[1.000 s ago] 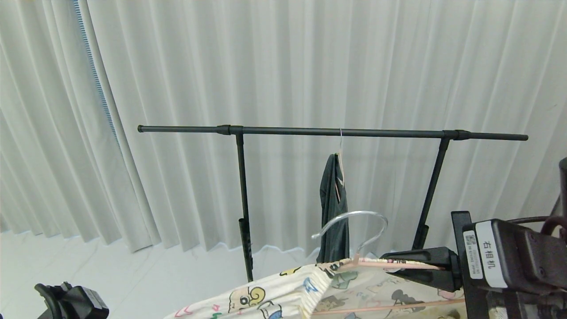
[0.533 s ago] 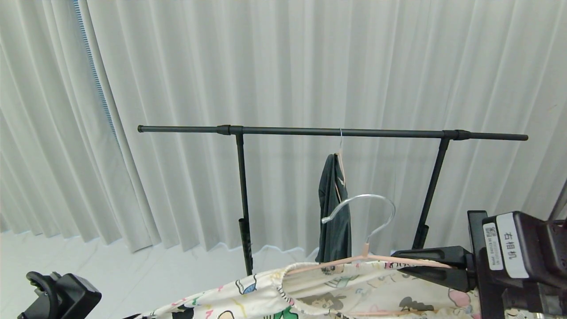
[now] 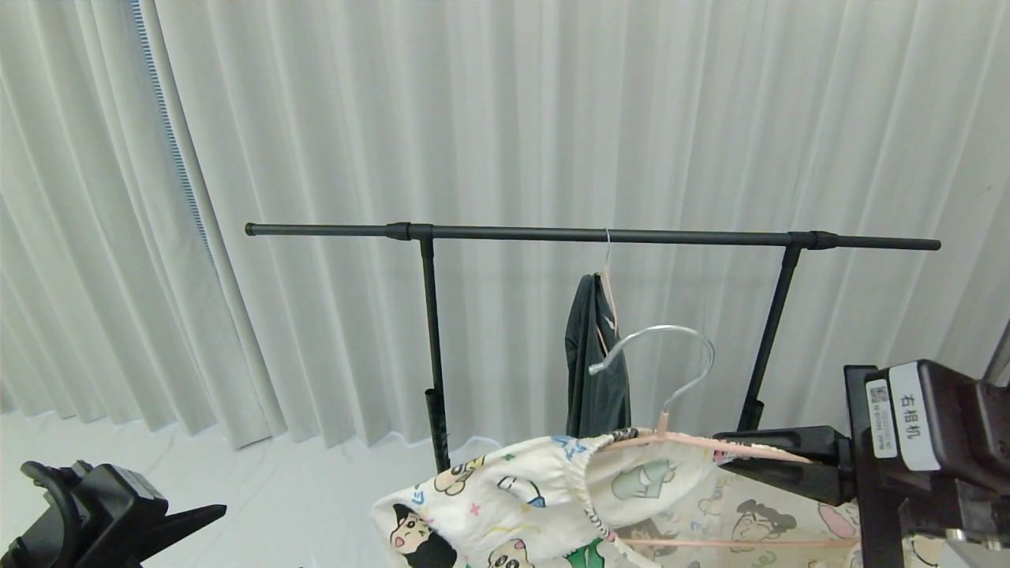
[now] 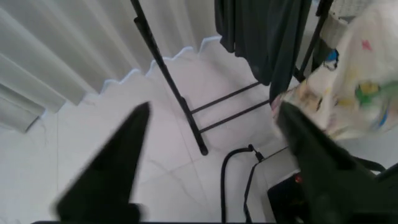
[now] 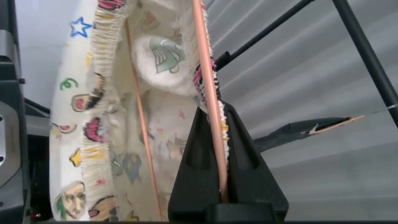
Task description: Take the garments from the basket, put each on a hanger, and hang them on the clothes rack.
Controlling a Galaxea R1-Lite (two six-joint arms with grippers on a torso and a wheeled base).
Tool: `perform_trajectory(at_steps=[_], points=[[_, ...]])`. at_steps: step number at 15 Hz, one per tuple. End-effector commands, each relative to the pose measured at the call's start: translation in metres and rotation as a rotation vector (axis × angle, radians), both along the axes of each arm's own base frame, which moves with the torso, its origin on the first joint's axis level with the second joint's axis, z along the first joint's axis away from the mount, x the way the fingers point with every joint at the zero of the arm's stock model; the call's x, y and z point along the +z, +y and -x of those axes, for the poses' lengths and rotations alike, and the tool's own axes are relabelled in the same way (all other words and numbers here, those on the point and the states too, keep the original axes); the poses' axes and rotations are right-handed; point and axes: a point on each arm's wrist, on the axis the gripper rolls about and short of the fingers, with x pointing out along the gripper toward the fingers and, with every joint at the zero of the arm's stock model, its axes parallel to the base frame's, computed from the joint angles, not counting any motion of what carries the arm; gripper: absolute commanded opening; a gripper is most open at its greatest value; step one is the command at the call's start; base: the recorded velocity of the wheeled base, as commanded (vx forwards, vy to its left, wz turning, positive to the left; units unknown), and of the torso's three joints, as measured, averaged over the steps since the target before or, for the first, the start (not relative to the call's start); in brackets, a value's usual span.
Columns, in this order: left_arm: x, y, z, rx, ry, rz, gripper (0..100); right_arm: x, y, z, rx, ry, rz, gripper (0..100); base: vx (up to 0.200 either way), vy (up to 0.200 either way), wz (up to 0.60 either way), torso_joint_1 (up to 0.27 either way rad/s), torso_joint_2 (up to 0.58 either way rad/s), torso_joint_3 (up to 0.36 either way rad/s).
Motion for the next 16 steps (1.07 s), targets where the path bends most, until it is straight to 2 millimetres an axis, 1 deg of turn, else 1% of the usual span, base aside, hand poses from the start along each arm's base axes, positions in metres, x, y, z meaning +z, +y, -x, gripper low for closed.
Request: perform_trajectory(at_steps=[1,3,4,5,7,10,12,14,16], points=[[0.005,0.000,0.002,-0.006,-0.034,0.016,100,-0.001,-0.007,-0.005,-0.047,0.001,0.000,0,0.000,0.000,0.00,0.000,0.00,0.000],[0.011,0.000,0.002,-0.004,-0.063,0.029,100,-0.004,-0.013,-0.010,-0.089,0.015,0.006,0,0.000,0.000,0.00,0.000,0.00,0.000],[0.018,0.000,0.001,0.004,-0.083,0.051,100,-0.008,-0.018,-0.012,-0.124,0.038,0.007,0,0.000,0.000,0.00,0.000,0.00,0.000],[0.030,-0.001,-0.004,0.018,-0.113,0.076,100,-0.014,-0.025,-0.016,-0.206,0.081,0.007,0,0.000,0.000,0.00,0.000,0.00,0.000],[0.041,0.005,-0.010,0.096,-0.153,0.073,100,-0.016,-0.028,-0.019,-0.383,0.138,-0.013,0,0.000,0.000,0.00,0.000,0.00,0.000],[0.046,0.020,-0.015,0.252,-0.182,0.042,100,-0.019,-0.033,-0.022,-0.696,0.231,-0.079,0,0.000,0.000,0.00,0.000,0.00,0.000],[0.048,0.029,-0.018,0.326,-0.190,0.015,100,-0.020,-0.040,-0.021,-0.827,0.272,-0.111,0,0.000,0.000,0.00,0.000,0.00,0.000],[0.053,0.031,-0.022,0.345,-0.199,0.010,100,-0.018,-0.046,-0.018,-0.862,0.271,-0.126,0,0.000,0.000,0.00,0.000,0.00,0.000],[0.056,0.031,-0.028,0.346,-0.198,0.011,100,-0.017,-0.046,-0.017,-0.863,0.268,-0.130,0,0.000,0.000,0.00,0.000,0.00,0.000]])
